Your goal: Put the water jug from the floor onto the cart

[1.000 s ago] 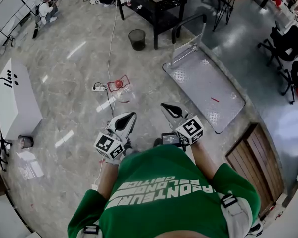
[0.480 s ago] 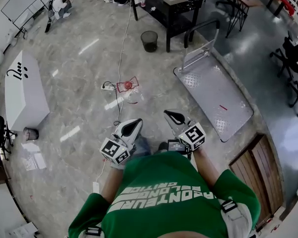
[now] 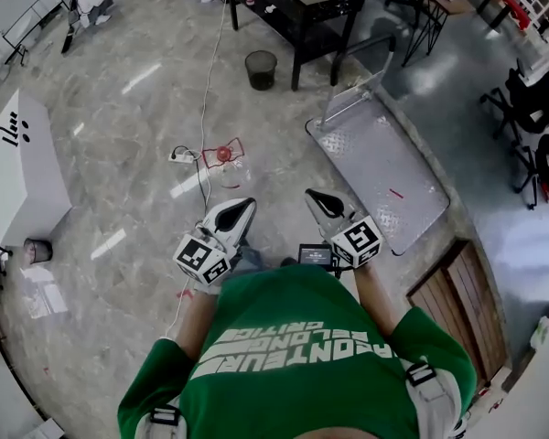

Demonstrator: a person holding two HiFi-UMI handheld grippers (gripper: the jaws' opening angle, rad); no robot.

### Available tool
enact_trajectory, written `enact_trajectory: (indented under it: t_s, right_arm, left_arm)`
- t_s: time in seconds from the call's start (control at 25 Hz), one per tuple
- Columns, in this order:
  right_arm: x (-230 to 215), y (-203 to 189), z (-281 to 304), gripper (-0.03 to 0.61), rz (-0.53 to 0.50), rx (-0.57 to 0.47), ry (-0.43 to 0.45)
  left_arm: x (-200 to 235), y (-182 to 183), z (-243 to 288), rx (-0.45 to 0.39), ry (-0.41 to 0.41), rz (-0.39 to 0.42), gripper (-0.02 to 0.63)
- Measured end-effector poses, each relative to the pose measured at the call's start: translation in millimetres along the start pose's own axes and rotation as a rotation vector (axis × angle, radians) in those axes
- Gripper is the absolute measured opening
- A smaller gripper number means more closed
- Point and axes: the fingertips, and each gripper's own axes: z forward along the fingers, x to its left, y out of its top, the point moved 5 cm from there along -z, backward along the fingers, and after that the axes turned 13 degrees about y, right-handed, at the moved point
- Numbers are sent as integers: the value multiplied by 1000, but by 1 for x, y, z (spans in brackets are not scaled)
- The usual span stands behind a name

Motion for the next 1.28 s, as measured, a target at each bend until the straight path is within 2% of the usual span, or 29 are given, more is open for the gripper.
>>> enact_trajectory:
  t_s: [0.16, 0.36, 0.84, 1.12, 1.28]
  right_arm:
    - [-6, 15, 27, -7, -20, 5, -22]
    - [-6, 33, 73, -6, -71, 26, 12]
    - [16, 51, 177, -6, -113, 134, 78]
    - [15, 57, 198, -6, -114, 163, 77]
    - [14, 56, 197, -6, -115, 179, 70]
  left_arm:
    - [35, 10, 5, -8, -6, -8, 15]
    - [79, 26, -2, -44, 9, -16, 15]
    - [171, 32, -47, -49, 51, -88, 15]
    - [198, 29, -55, -58, 56, -112, 15]
    - [199, 24, -53, -54, 50, -122, 15]
